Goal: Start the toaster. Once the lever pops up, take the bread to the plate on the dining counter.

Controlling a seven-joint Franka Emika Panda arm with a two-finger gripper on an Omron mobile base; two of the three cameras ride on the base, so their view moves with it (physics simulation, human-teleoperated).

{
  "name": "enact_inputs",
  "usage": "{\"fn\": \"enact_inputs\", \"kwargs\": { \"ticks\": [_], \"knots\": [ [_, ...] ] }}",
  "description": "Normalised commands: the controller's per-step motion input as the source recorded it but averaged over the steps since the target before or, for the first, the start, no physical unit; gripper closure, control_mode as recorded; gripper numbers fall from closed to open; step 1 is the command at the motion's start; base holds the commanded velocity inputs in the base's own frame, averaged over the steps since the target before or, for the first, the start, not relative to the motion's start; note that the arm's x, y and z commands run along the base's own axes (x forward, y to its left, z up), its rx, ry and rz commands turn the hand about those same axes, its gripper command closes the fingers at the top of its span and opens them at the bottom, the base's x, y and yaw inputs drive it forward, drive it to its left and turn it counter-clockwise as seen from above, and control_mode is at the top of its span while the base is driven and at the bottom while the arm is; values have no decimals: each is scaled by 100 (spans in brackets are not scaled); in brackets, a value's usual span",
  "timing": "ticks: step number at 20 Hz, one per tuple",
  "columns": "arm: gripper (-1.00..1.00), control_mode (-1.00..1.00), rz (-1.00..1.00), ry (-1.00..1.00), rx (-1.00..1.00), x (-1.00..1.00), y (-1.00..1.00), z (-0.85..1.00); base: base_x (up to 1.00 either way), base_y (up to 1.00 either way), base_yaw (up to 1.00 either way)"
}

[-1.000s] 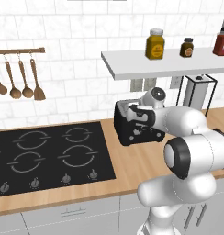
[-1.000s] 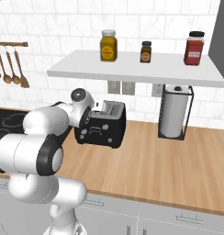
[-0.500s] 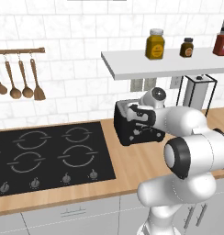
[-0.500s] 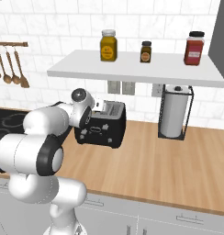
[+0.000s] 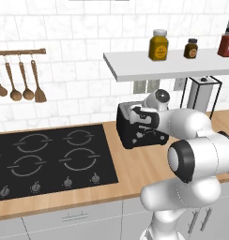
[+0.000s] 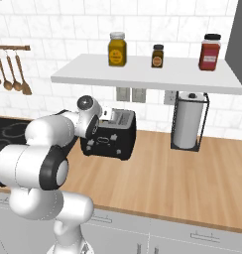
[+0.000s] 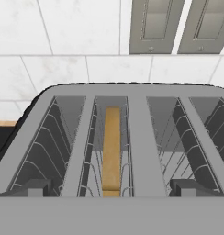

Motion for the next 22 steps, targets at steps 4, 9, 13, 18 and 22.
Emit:
{"fn": "enact_inputs", "kwargs": {
  "ticks": [4,9,13,18,22],
  "knots": [
    [-100,-100,0,0,0,0,0,0,0,0,0],
    [-100,-100,0,0,0,0,0,0,0,0,0],
    [-100,-100,0,0,0,0,0,0,0,0,0],
    [-100,-100,0,0,0,0,0,0,0,0,0],
    [-100,-100,0,0,0,0,0,0,0,0,0]
  ]
}}
